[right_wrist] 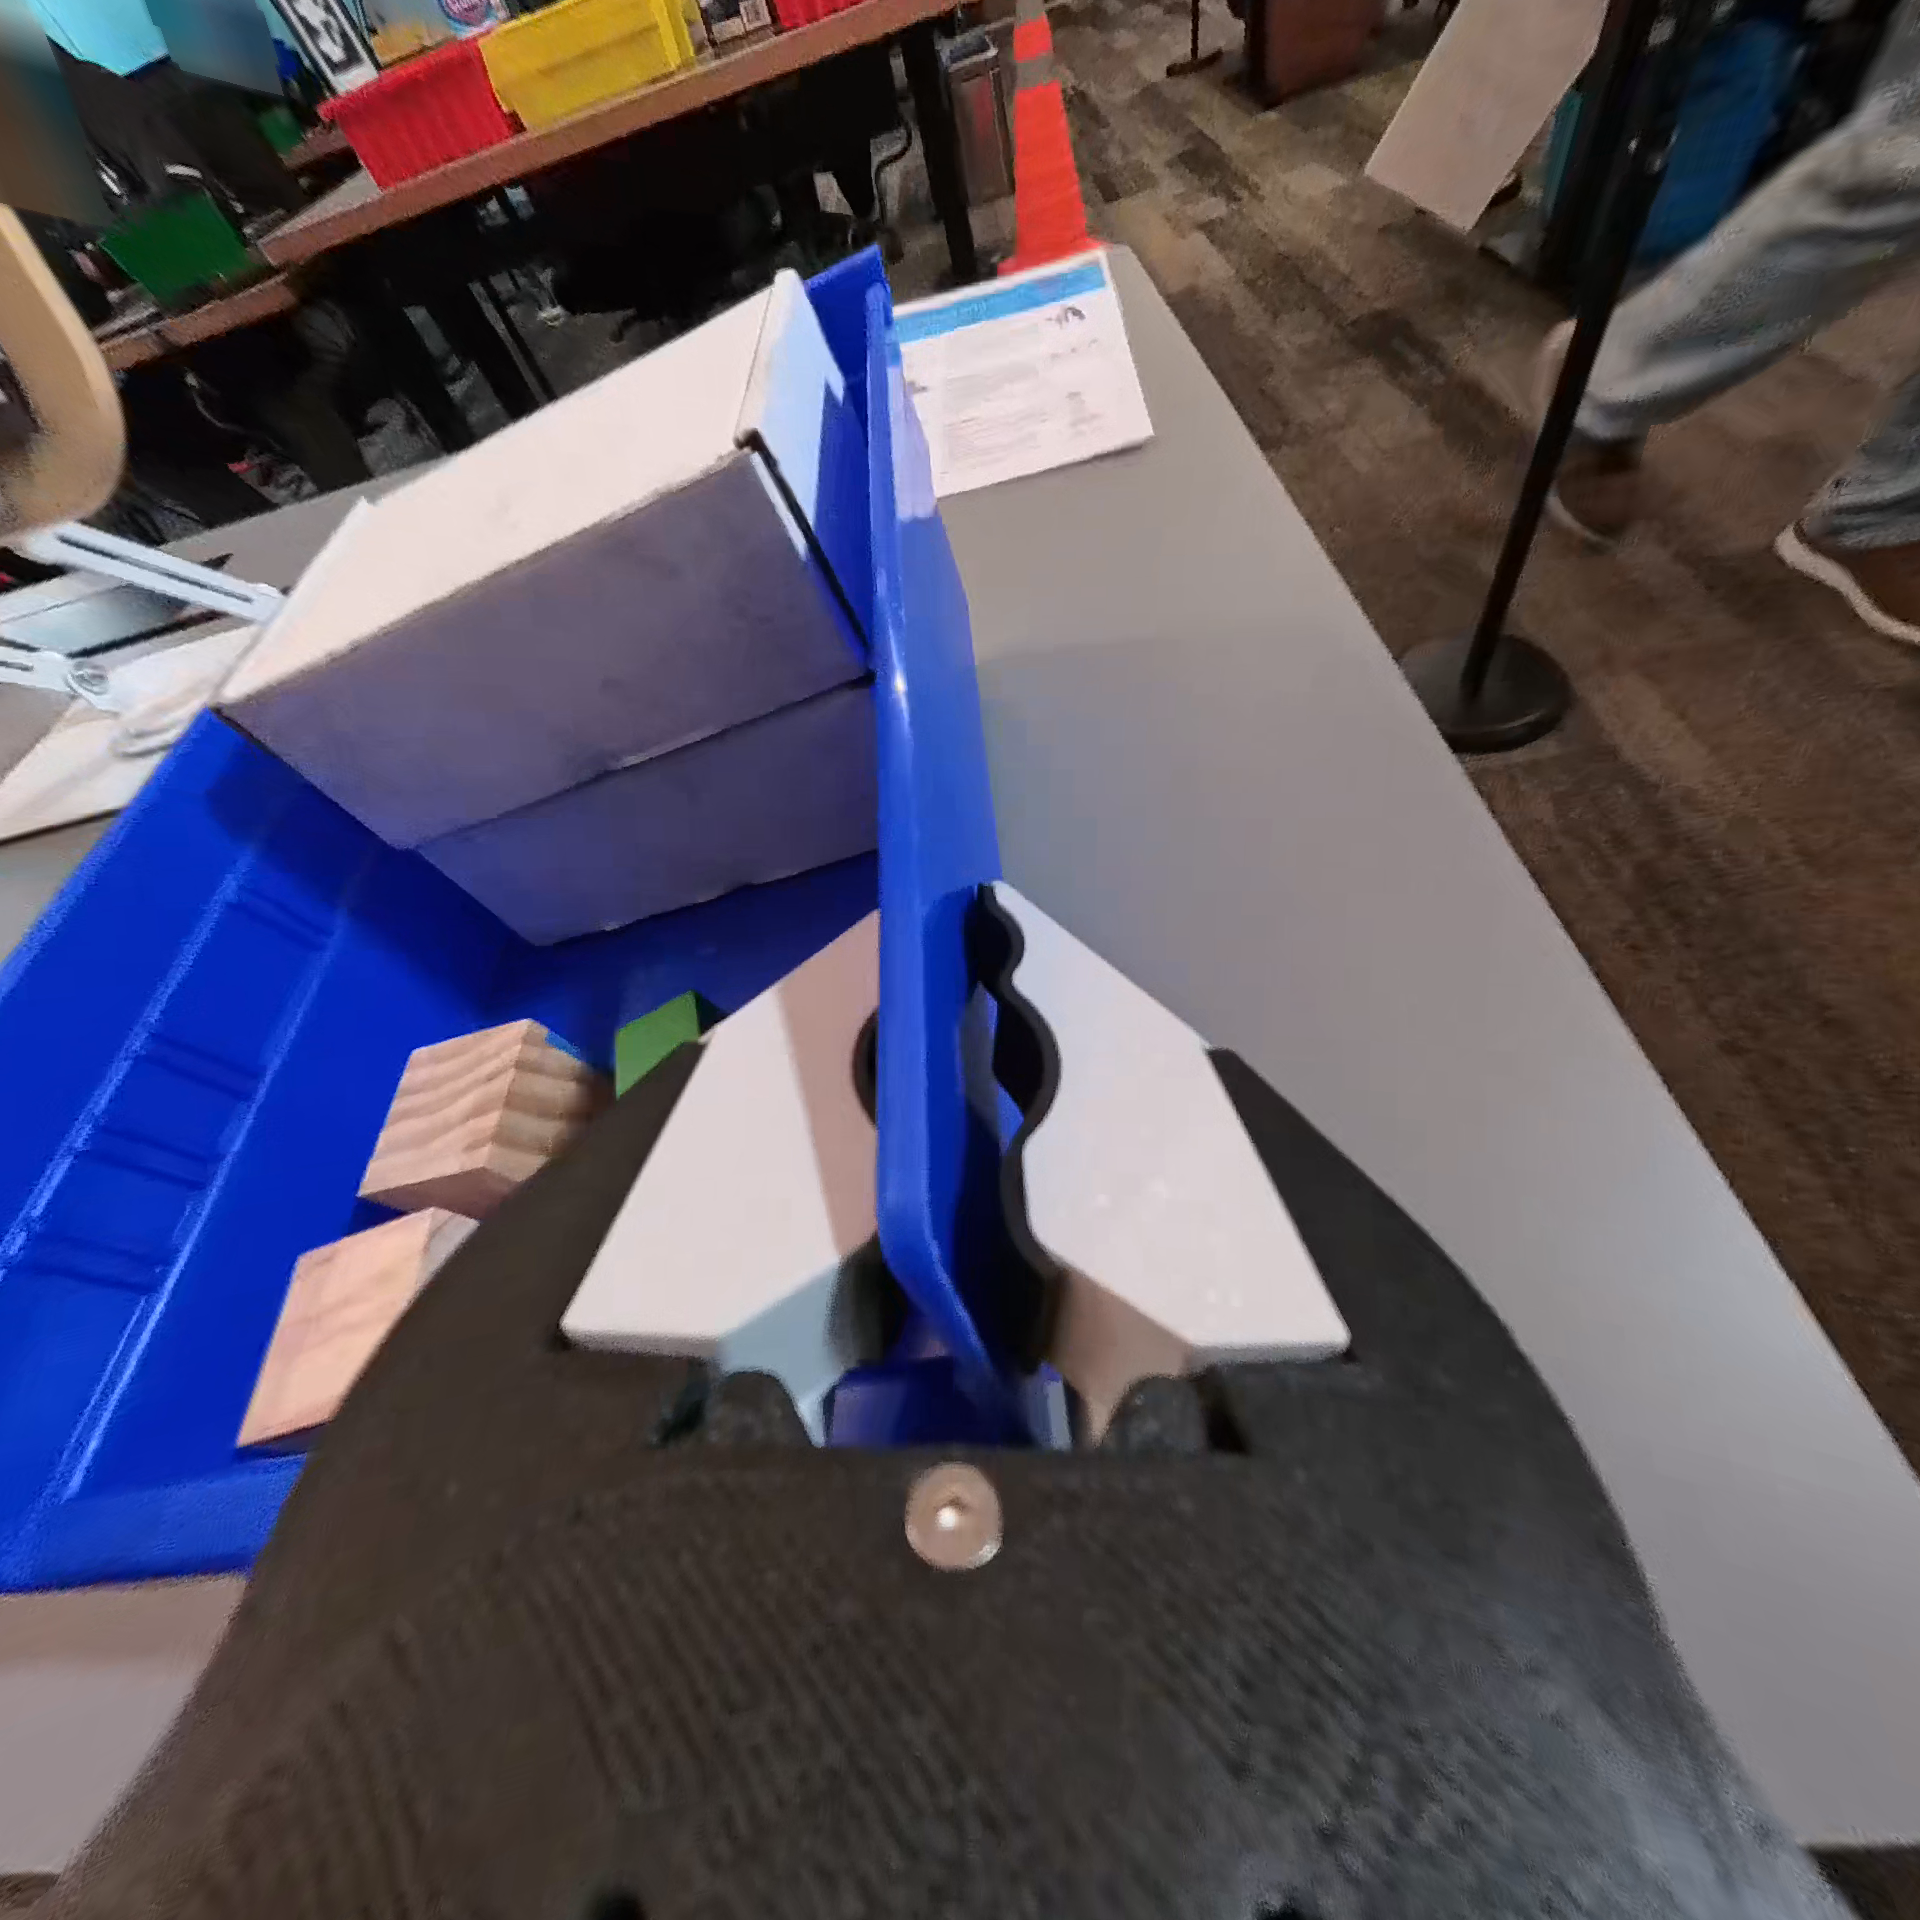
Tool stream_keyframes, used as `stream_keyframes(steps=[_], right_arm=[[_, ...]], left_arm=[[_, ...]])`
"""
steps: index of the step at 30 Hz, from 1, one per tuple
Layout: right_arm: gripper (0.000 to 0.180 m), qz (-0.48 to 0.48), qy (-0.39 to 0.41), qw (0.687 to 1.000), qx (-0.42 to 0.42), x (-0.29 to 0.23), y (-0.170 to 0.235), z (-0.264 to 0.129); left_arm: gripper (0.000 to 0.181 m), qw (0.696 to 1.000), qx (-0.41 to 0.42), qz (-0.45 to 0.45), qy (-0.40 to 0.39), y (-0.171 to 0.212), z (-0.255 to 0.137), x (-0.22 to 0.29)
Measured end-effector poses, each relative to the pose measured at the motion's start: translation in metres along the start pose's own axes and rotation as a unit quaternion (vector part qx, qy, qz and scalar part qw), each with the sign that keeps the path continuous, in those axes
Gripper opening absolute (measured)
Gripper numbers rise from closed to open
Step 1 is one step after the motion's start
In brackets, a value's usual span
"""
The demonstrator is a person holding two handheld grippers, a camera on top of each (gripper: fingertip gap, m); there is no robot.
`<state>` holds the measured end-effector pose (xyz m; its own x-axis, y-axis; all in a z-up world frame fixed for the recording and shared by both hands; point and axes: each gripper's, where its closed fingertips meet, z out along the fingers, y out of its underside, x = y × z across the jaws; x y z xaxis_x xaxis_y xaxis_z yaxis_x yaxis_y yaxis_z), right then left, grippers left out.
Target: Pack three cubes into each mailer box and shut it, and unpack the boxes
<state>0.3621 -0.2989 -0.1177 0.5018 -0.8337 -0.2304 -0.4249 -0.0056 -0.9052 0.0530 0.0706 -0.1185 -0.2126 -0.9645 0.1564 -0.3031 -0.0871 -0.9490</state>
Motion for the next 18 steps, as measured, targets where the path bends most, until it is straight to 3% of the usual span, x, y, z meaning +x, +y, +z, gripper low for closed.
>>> stream_keyframes(steps=[11, 18], right_arm=[[0.006, 0.007, -0.002, 1.000, 0.002, -0.017, -0.005, -0.004], [0.007, 0.001, -0.044, 0.999, -0.001, -0.055, -0.005, 0.003]], left_arm=[[0.047, 1.000, -0.002, 0.021, -0.011, -0.001, 0.003, 0.004], [0.060, 0.999, -0.003, -0.014, -0.033, 0.000, 0.001, -0.011]])
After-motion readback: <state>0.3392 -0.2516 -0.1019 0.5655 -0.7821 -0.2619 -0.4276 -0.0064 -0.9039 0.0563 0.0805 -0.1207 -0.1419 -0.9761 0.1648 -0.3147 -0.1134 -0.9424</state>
